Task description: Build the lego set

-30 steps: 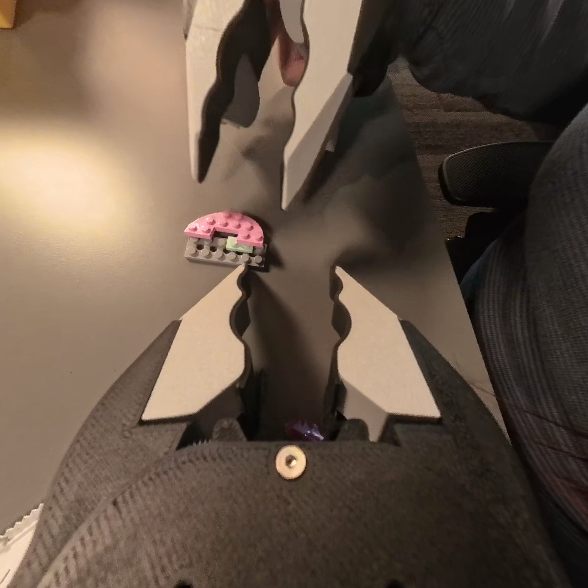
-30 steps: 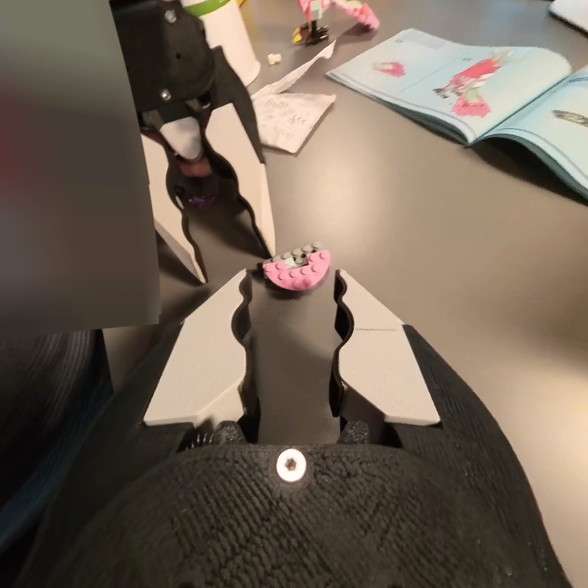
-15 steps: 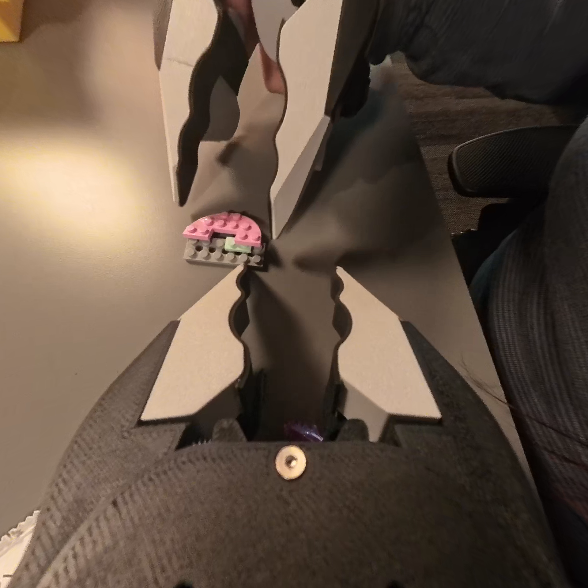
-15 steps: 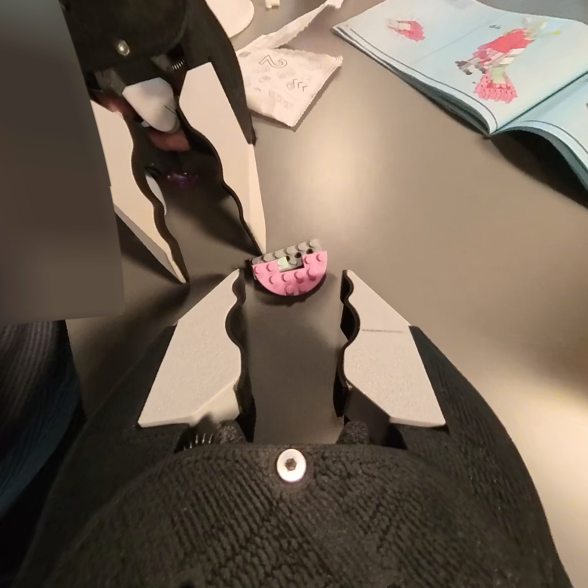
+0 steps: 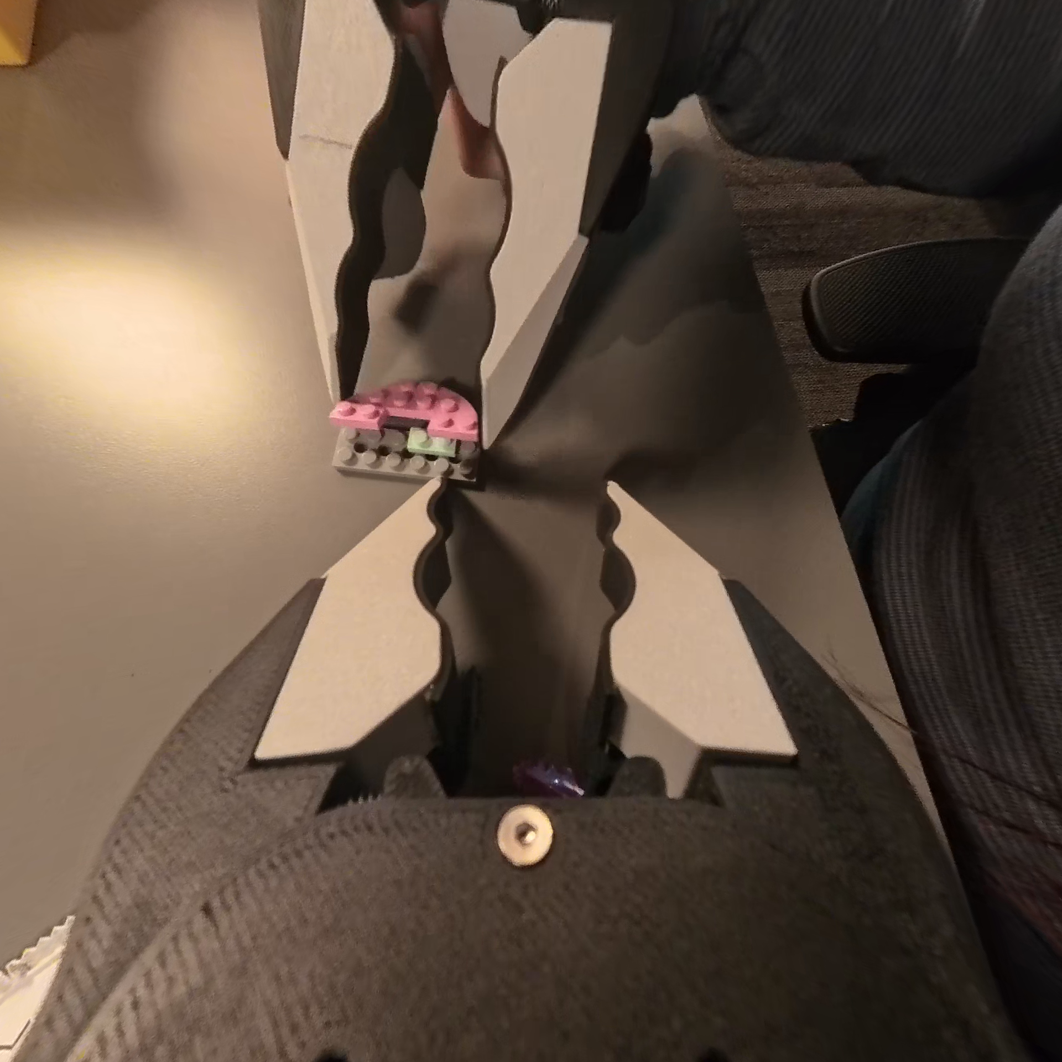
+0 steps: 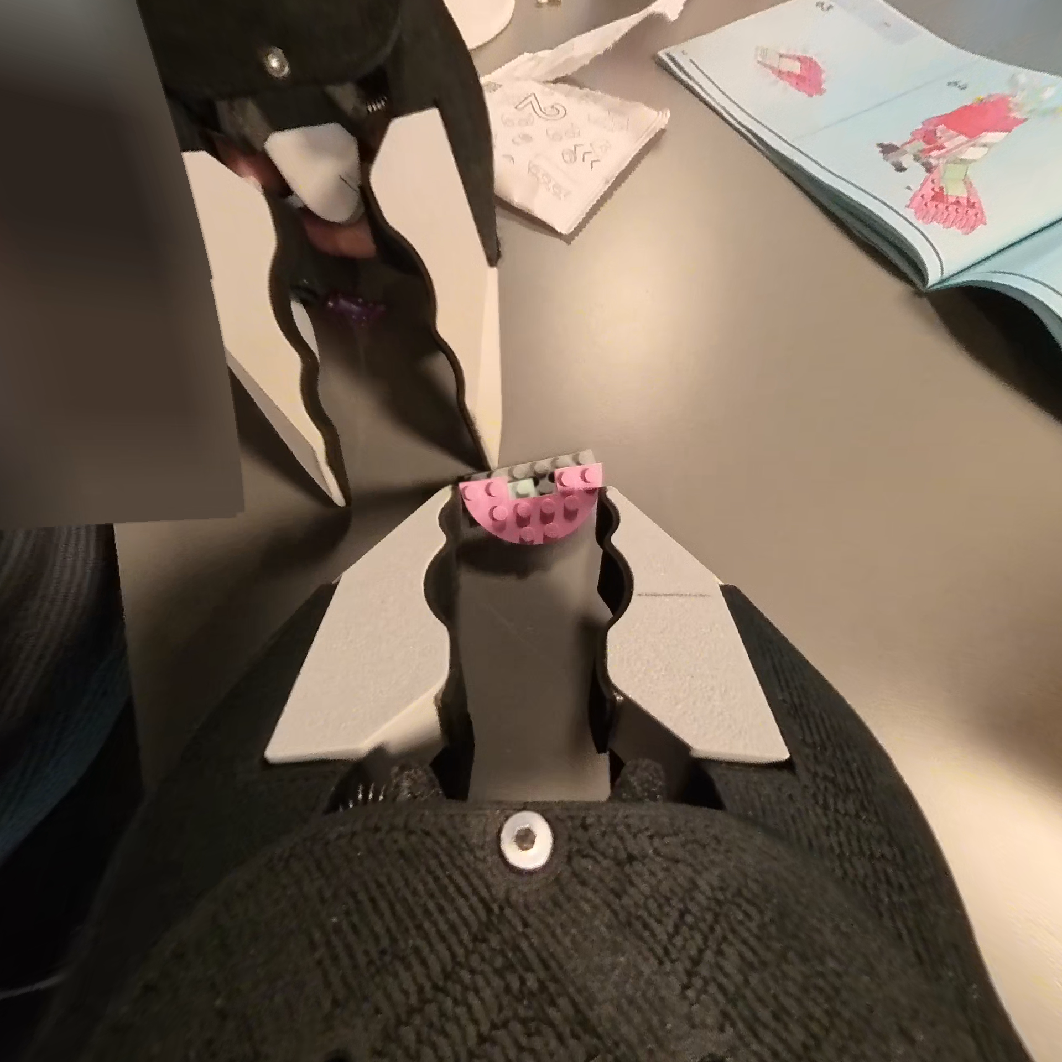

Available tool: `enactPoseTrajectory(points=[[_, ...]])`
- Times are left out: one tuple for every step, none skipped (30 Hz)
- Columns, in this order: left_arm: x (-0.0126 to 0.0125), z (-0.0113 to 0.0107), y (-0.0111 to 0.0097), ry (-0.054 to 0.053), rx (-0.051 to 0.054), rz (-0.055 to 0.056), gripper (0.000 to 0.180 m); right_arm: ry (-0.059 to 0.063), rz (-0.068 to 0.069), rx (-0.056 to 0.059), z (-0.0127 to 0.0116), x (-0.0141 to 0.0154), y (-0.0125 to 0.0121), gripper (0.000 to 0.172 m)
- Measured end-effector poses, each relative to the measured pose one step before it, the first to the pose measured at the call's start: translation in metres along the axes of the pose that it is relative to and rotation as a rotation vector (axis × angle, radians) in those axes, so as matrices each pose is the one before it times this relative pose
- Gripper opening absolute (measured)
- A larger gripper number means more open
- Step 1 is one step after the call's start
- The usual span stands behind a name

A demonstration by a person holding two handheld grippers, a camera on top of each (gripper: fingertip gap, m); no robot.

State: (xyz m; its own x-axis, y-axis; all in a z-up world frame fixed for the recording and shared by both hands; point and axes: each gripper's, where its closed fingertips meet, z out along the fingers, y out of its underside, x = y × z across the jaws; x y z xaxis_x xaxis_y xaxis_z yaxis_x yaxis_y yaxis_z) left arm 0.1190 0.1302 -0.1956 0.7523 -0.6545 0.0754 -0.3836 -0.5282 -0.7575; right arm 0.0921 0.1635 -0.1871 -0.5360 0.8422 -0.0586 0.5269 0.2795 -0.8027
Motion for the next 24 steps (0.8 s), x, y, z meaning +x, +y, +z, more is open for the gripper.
enactPoseTrajectory(points=[[-0.00001, -0.00005, 0.00002, 0.0003, 0.0001, -0.0004, 0.05, -0.0061, -0.0084, -0.0123, 0.00056, -0.0016, 0.00063, 0.046], [0.00001, 0.0, 0.0, 0.0001, 0.0, 0.0, 0.05, -0.0053, -0.012, -0.0182, 0.00111, -0.00171, 0.00096, 0.046], [-0.00007, -0.00001, 0.00002, -0.0002, -0.0001, 0.0005, 0.05, -0.0004, -0.0158, -0.0181, 0.00132, -0.00114, 0.00072, 0.046], [0.00005, 0.00004, 0.00001, -0.0007, -0.0003, 0.0008, 0.05, 0.0037, -0.0158, -0.0132, 0.00117, -0.00051, -0.00018, 0.046], [0.00001, 0.00003, 0.00002, -0.0009, -0.0003, 0.0011, 0.05, 0.0044, -0.0122, -0.0112, 0.00075, 0.0001, -0.00035, 0.046], [-0.00003, -0.00002, 0.00005, -0.0008, -0.0002, 0.0009, 0.05, 0.0026, -0.0075, -0.0109, 0.00039, 0.00019, -0.00013, 0.046], [0.00001, -0.00001, 0.00004, -0.0006, -0.0002, 0.0006, 0.05, -0.0002, -0.0036, -0.0082, 0.00019, 0.00014, 0.00007, 0.046], [-0.00004, 0.00004, -0.00002, -0.0005, -0.0002, 0.0006, 0.05, -0.0011, -0.0012, -0.0043, 0.00008, 0.00017, -0.00001, 0.046], [0.0, -0.00002, 0.00004, -0.0006, -0.0002, 0.0008, 0.05, -0.0006, 0.0003, -0.0014, 0.00006, 0.00029, 0.00006, 0.047], [0.00007, 0.00004, 0.0, -0.0006, -0.0002, 0.0008, 0.05, -0.0005, 0.0004, -0.0011, 0.00028, 0.00029, 0.00024, 0.047], [-0.00006, -0.00001, 0.00001, -0.0002, -0.0001, 0.0004, 0.05, -0.0004, -0.0009, -0.0009, 0.00024, 0.00023, 0.00053, 0.047], [0.00005, 0.00005, -0.00004, -0.0001, 0.0, 0.0001, 0.05, 0.0001, -0.0019, -0.0001, 0.00018, 0.00026, 0.00052, 0.047], [-0.00003, 0.0, 0.0, -0.0001, 0.0, 0.0001, 0.05, 0.0008, -0.0032, 0.0017, -0.00001, 0.00027, 0.00028, 0.047], [-0.00002, -0.00006, 0.00007, -0.0004, -0.0001, 0.0005, 0.05, 0.0018, -0.0046, 0.0076, -0.00052, 0.00032, -0.00067, 0.047], [-0.00006, 0.00004, -0.00001, -0.0006, -0.0002, 0.0007, 0.05, 0.0007, -0.0029, 0.0113, -0.0009, 0.00025, -0.0013, 0.047], [0.00007, -0.00001, 0.00003, -0.0003, -0.0001, 0.0004, 0.05, -0.001, 0.0006, 0.0084, -0.00091, 0.00025, -0.00093, 0.046], [0.00002, 0.0, -0.00001, 0.0001, 0.0, -0.0001, 0.05, -0.0018, 0.0012, 0.0023, -0.00064, 0.00019, -0.00029, 0.046], [-0.00005, 0.00001, -0.00003, 0.0004, 0.0001, -0.0005, 0.05, 0.0004, -0.0017, -0.0022, -0.0004, 0.00049, 0.00039, 0.046], [0.0, -0.00005, 0.00002, 0.0003, 0.0001, -0.0004, 0.05, 0.0011, -0.0044, -0.0035, -0.00017, 0.00066, 0.00043, 0.046], [0.00002, 0.0, 0.0, 0.0, 0.0, -0.0002, 0.05, -0.0014, -0.0051, -0.0029, 0.00006, 0.00024, 0.00005, 0.046], [-0.00002, -0.00007, -0.00007, -0.0001, 0.0, 0.0001, 0.05, -0.0034, -0.0051, -0.0023, 0.00046, -0.00012, -0.00048, 0.046], [0.00007, 0.00005, 0.00011, -0.0002, -0.0001, 0.0004, 0.05, -0.006, -0.0064, -0.0031, 0.00077, -0.00059, -0.00056, 0.046], [-0.00001, 0.0, 0.0, 0.0, 0.0, 0.0, 0.05, -0.0073, -0.008, -0.005, 0.00102, -0.00106, -0.00051, 0.046], [0.00002, 0.0, 0.0, 0.0001, 0.0, -0.0001, 0.05, -0.0043, -0.0086, -0.0075, 0.00115, -0.00061, -0.00005, 0.047]])
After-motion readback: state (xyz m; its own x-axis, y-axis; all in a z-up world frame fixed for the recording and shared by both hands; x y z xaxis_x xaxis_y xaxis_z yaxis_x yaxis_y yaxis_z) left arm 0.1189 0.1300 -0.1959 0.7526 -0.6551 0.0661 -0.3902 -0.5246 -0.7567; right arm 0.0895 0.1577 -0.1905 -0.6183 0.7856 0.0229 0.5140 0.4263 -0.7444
